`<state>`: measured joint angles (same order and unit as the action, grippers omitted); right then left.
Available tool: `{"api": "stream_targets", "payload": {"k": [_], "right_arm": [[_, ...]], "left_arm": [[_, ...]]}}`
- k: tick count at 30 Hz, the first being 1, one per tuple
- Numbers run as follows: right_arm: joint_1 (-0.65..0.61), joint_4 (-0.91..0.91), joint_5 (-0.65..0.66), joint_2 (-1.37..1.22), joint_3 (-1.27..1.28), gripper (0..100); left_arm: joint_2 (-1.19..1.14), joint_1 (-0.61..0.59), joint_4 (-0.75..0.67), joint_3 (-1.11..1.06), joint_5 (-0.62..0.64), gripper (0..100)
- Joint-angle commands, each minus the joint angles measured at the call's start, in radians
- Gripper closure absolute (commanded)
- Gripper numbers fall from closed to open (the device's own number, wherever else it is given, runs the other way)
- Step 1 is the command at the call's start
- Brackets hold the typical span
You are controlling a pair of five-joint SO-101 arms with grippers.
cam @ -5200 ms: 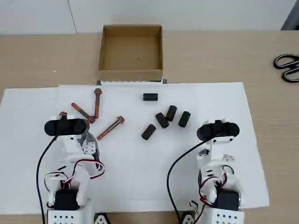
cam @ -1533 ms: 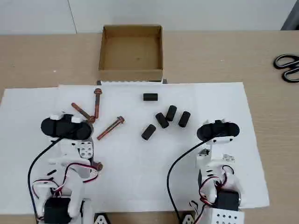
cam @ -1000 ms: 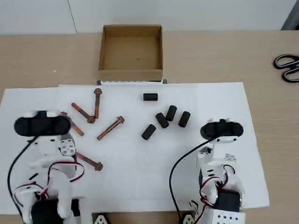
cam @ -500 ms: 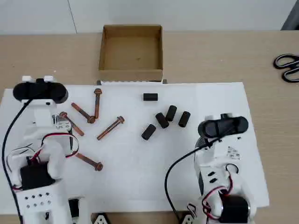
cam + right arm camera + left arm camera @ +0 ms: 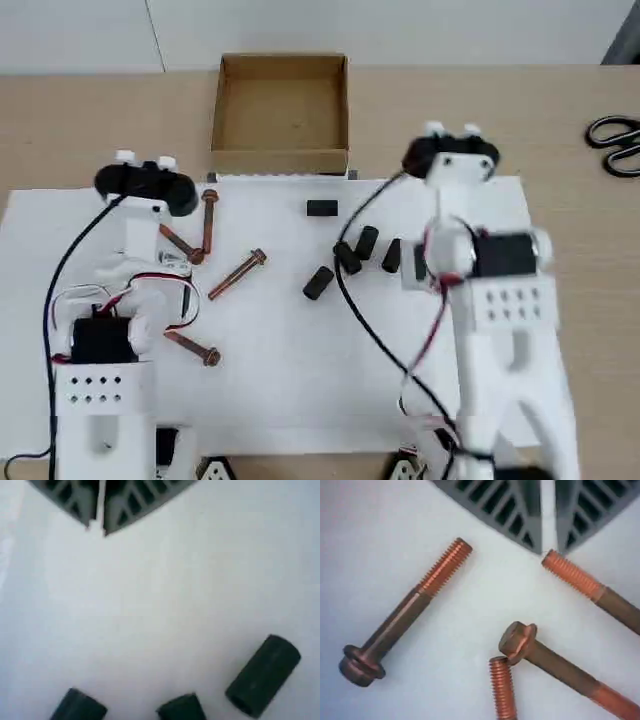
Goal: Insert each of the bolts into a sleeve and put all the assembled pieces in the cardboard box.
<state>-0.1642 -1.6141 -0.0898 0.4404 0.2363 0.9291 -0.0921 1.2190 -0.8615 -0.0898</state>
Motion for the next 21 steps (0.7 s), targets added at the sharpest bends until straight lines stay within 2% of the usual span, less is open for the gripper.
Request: {"api": "stream_targets", "payload": {"k": [1, 5, 10, 16, 21], "right_arm": [[-0.042, -0.041, -0.014, -0.154, -0.172, 99.5], [-0.082, -0.042, -0.087, -0.246, -0.252, 98.3], [-0.099, -0.038, -0.147, -0.321, -0.258, 89.2], [-0.097, -0.012, -0.153, -0.415, -0.259, 88.5], [-0.101, 0.087, -0.153, -0.495, -0.259, 88.3]], "left_arm": [[0.0, 0.034, 0.002, -0.025, -0.005, 98], [0.002, 0.064, -0.043, -0.079, -0.005, 95], [0.002, 0.061, -0.112, -0.13, -0.005, 91], [0.002, 0.066, -0.12, -0.133, -0.005, 89], [0.002, 0.066, -0.12, -0.133, -0.005, 89]]}}
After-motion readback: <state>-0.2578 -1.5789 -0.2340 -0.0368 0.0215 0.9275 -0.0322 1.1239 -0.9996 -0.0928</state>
